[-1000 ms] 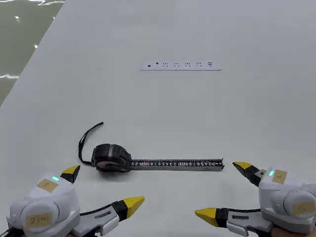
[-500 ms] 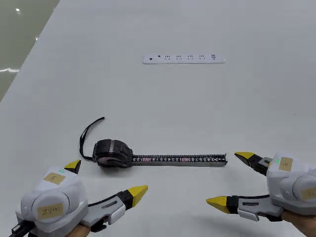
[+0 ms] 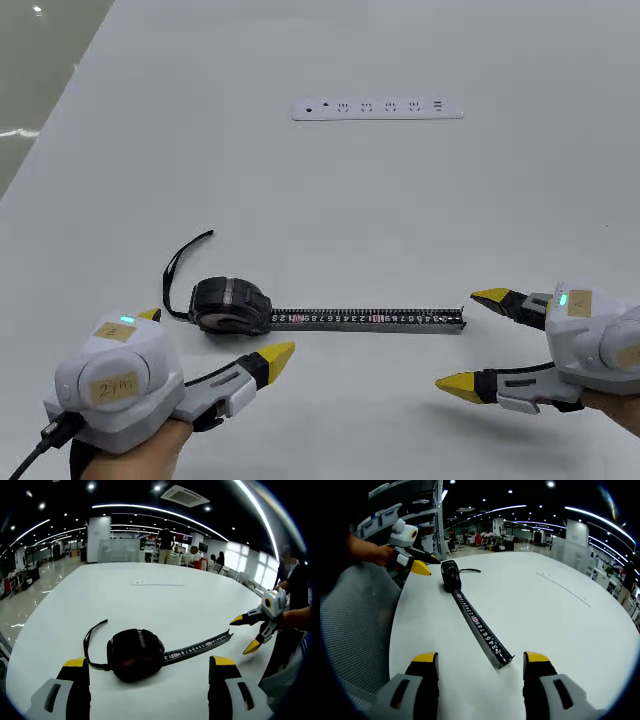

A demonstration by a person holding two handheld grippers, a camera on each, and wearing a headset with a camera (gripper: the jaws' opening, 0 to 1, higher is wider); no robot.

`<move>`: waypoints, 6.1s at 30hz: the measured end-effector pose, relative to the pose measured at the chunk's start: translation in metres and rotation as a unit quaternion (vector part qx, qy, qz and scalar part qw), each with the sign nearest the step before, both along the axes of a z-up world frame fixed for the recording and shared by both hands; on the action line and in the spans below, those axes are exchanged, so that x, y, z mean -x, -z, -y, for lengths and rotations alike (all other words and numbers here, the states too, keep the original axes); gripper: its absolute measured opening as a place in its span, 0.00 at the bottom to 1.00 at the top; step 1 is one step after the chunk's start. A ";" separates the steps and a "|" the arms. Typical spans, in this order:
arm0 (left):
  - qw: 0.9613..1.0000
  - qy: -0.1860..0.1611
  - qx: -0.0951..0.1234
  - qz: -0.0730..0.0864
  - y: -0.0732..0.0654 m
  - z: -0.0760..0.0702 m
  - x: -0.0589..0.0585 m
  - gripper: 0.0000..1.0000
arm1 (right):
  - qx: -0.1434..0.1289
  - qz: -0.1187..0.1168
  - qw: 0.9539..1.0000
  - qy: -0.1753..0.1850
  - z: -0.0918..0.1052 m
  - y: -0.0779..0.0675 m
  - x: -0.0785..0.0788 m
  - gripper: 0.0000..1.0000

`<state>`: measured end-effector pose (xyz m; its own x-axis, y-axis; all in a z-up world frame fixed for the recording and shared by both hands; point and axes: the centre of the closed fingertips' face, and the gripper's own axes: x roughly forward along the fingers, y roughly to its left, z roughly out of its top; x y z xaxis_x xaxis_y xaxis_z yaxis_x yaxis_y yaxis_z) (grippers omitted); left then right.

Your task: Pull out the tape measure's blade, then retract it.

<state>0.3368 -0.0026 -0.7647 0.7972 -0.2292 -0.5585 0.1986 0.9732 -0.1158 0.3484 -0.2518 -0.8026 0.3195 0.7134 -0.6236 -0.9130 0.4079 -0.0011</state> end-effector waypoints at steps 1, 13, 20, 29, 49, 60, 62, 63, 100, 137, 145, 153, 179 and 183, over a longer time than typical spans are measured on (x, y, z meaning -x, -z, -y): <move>1.000 -0.005 0.000 -0.002 0.002 -0.002 -0.001 0.96 | 0.003 0.000 1.000 -0.005 0.000 0.001 -0.001 0.69; 0.999 -0.033 -0.004 -0.016 0.013 -0.007 -0.009 0.86 | 0.019 0.019 0.999 -0.042 0.004 0.004 -0.010 0.47; 0.999 -0.045 -0.008 -0.029 0.019 -0.011 -0.013 0.81 | 0.023 0.021 0.998 -0.061 0.003 0.008 -0.017 0.38; 0.997 -0.063 -0.013 -0.037 0.024 -0.019 -0.026 0.77 | 0.035 0.017 0.996 -0.081 0.002 0.013 -0.022 0.27; 0.993 -0.098 0.009 -0.063 0.038 -0.016 -0.034 0.67 | 0.026 0.006 0.996 -0.089 0.002 0.021 -0.027 0.14; 0.992 -0.105 0.005 -0.070 0.038 -0.014 -0.035 0.63 | 0.029 0.006 0.995 -0.091 0.002 0.019 -0.027 0.12; 0.992 -0.105 0.003 -0.076 0.039 -0.014 -0.035 0.62 | 0.030 0.007 0.995 -0.092 0.002 0.020 -0.027 0.12; 0.992 -0.102 0.002 -0.079 0.040 -0.014 -0.035 0.62 | 0.031 0.008 0.995 -0.094 0.002 0.020 -0.027 0.12; 0.992 -0.088 0.010 -0.087 0.042 -0.015 -0.034 0.57 | 0.055 0.018 0.993 -0.108 0.006 0.023 -0.028 0.11; 0.992 -0.083 0.025 -0.096 0.043 -0.015 -0.032 0.58 | 0.039 0.011 0.993 -0.114 -0.026 0.023 -0.024 0.11; 0.991 -0.083 0.026 -0.098 0.043 -0.015 -0.032 0.58 | 0.038 0.010 0.992 -0.118 -0.035 0.023 -0.024 0.12; 0.991 -0.084 0.028 -0.097 0.044 -0.015 -0.032 0.58 | 0.035 0.006 0.992 -0.118 -0.040 0.024 -0.024 0.12; 0.991 -0.083 0.033 -0.101 0.042 -0.016 -0.031 0.59 | 0.025 0.000 0.992 -0.121 -0.066 0.023 -0.021 0.12; 0.991 -0.083 0.034 -0.102 0.042 -0.016 -0.031 0.59 | 0.024 0.000 0.992 -0.121 -0.070 0.023 -0.022 0.12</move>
<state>0.3674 0.0130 -0.8069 0.6996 -0.1461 -0.6995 0.0019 0.9792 -0.2027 0.3703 -0.1817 -0.8257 0.1415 0.7382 -0.6596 -0.9844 0.1756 -0.0147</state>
